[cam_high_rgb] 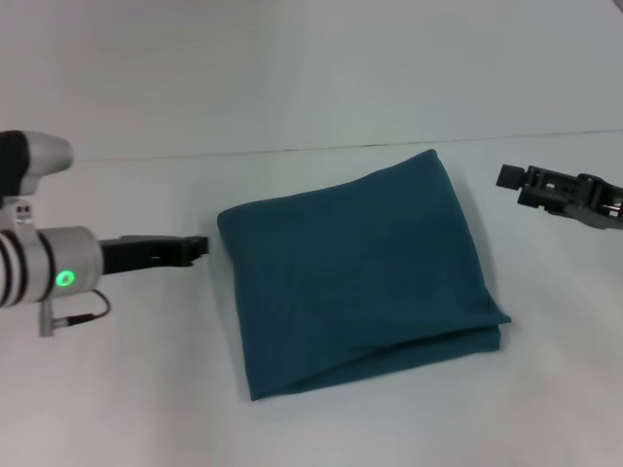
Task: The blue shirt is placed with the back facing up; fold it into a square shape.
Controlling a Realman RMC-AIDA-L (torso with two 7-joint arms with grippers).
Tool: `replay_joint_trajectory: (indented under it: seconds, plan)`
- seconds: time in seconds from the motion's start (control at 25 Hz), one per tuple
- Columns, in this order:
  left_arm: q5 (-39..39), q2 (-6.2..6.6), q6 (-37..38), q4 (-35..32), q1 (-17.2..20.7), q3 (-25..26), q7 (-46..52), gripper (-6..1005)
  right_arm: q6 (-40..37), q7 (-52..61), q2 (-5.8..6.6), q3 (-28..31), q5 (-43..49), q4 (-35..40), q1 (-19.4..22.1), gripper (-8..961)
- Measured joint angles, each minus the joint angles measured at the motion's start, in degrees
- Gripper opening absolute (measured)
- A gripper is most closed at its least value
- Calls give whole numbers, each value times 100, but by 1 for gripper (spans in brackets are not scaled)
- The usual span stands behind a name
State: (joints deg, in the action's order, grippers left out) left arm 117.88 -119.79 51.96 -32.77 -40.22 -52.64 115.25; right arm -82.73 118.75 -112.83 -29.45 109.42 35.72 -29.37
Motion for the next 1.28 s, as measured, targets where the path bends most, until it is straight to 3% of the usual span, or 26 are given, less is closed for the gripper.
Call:
replay_joint_trajectory:
  seconds: [0.2, 0.76, 1.0, 1.08, 1.28]
  plan:
    - [371, 40, 242, -179, 51, 444, -1, 55, 83, 6, -68, 6, -4, 10, -13, 927]
    - [372, -55, 310, -101, -99, 391, 194, 62, 126, 4, -33, 1, -9, -4, -127, 927]
    - [381, -53, 193, 186, -279, 387, 293, 233, 131, -1, -26, -22, 22, -5, -157, 927]
    - [383, -85, 121, 252, -323, 384, 294, 469, 136, -12, -29, -27, 31, -4, -158, 927]
    - [384, -177, -200, 422, -451, 300, 295, 713, 144, -48, -32, -31, 53, -5, -154, 927]
